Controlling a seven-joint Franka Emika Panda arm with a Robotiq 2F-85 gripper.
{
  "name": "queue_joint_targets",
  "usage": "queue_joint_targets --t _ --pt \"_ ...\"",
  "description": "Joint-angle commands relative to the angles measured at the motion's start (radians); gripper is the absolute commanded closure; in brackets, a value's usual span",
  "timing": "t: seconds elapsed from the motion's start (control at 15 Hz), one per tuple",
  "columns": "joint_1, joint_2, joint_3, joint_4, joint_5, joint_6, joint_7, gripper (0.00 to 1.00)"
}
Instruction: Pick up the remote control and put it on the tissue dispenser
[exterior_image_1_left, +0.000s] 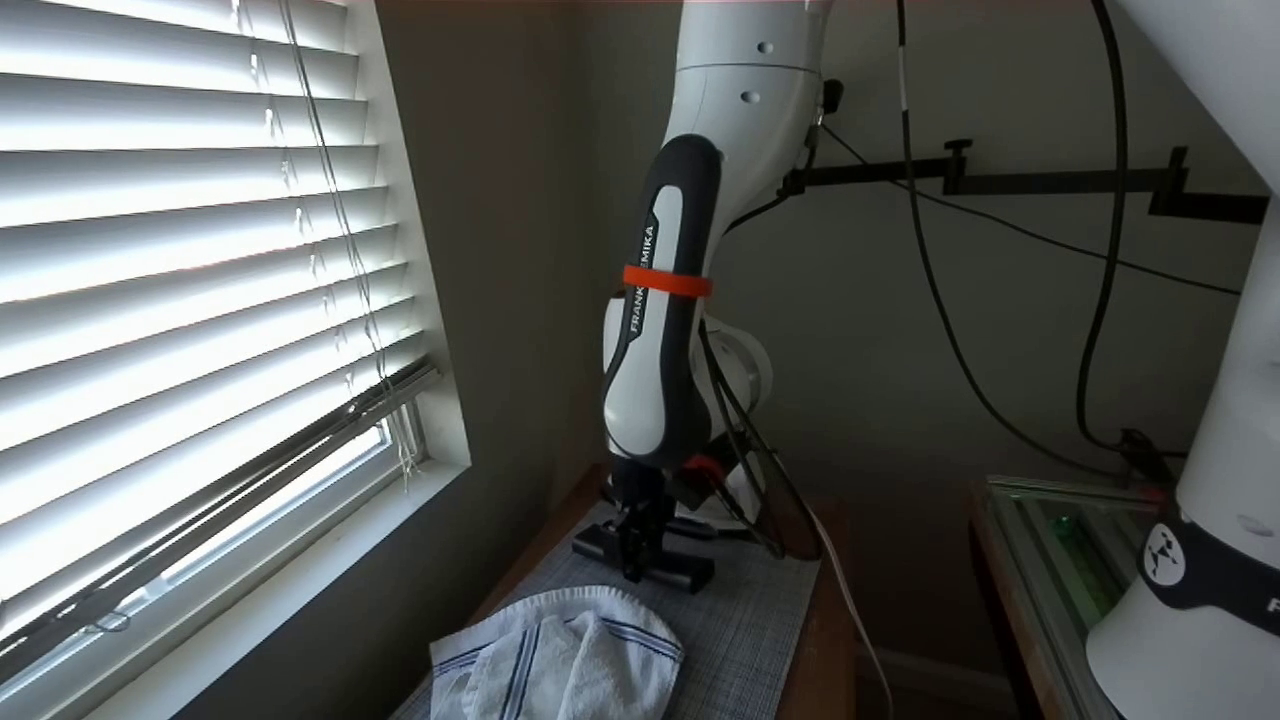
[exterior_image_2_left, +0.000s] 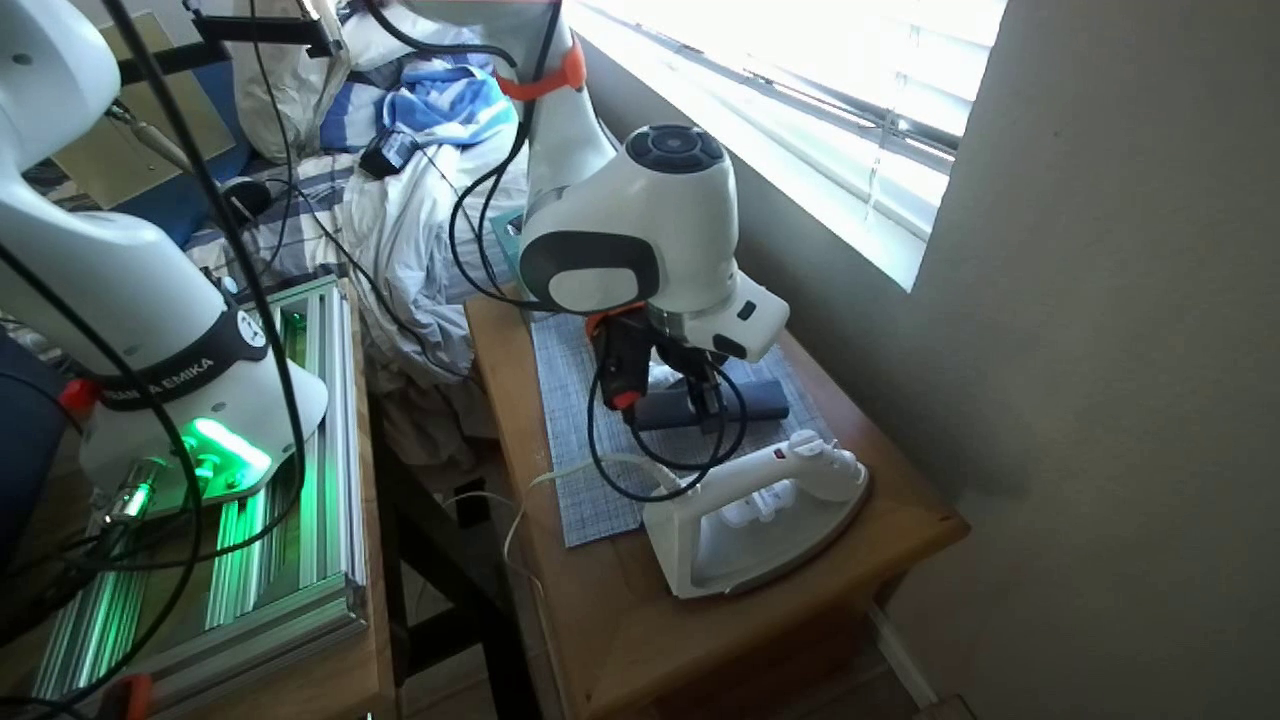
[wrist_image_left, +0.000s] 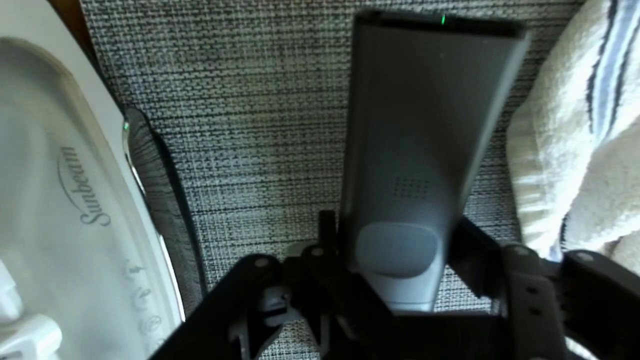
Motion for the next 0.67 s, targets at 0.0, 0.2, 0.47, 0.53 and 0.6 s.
queue_joint_targets --t 0.0,0.2,0.47,0.53,0.6 --pt "-0.037 -0.069 0.034 -0.071 0.003 0.026 -0.042 0.70" --pt "-0.042 -0.112 0.047 -0.125 -0.007 0.049 -0.063 0.70" --pt "-0.055 -0.167 0.064 -0.207 -0.022 0.116 -0.075 0.70" --pt "-0.053 -0.164 0.059 -0.205 -0.026 0.112 -0.069 0.70" --pt "-0.039 -0.150 0.044 -0.195 -0.030 0.099 -0.063 0.70"
